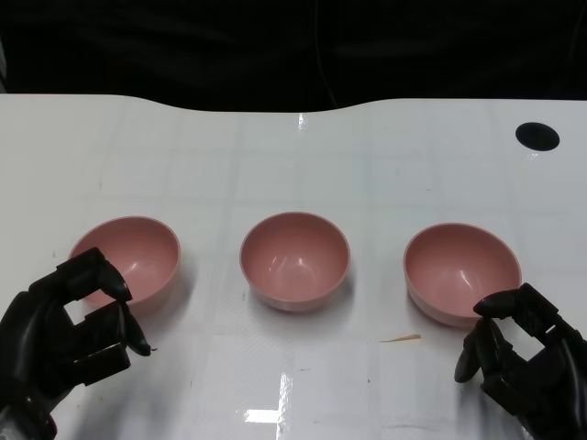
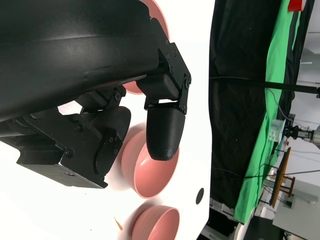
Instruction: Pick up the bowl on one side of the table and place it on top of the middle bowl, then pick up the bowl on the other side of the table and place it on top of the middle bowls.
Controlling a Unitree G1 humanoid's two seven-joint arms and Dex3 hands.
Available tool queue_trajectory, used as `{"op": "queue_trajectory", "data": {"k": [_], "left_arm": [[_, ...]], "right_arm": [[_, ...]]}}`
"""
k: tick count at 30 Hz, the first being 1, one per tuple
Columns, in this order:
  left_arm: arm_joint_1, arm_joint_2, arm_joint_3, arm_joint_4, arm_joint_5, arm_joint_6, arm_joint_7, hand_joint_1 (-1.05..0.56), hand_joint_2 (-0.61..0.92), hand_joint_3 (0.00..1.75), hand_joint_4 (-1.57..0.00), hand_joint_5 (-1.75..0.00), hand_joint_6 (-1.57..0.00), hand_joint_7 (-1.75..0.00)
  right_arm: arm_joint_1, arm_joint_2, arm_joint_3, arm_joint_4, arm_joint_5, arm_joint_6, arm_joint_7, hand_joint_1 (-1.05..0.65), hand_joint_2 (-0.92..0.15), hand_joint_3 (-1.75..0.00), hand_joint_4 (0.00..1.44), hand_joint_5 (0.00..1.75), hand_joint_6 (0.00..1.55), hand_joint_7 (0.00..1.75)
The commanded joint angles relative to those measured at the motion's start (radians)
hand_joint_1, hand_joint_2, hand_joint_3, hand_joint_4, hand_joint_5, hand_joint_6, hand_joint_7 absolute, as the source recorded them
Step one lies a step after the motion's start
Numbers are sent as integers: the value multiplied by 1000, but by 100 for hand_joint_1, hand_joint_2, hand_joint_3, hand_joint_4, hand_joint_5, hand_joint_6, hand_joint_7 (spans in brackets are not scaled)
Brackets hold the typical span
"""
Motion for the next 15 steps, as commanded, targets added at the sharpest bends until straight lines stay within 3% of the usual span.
{"op": "queue_trajectory", "data": {"k": [1, 15], "left_arm": [[-3, 7, 11, 2, 1, -9, -3, 26, 77, 140, -86, -175, -69, -175], [-6, 8, 10, 5, 6, -8, 3, 26, 76, 143, -87, -175, -71, -175]], "right_arm": [[-1, -16, -4, -9, -9, 7, -11, -11, -65, -93, 85, 175, 72, 151], [-3, -9, -7, -2, 3, -6, -5, -9, -66, -91, 85, 173, 71, 151]]}}
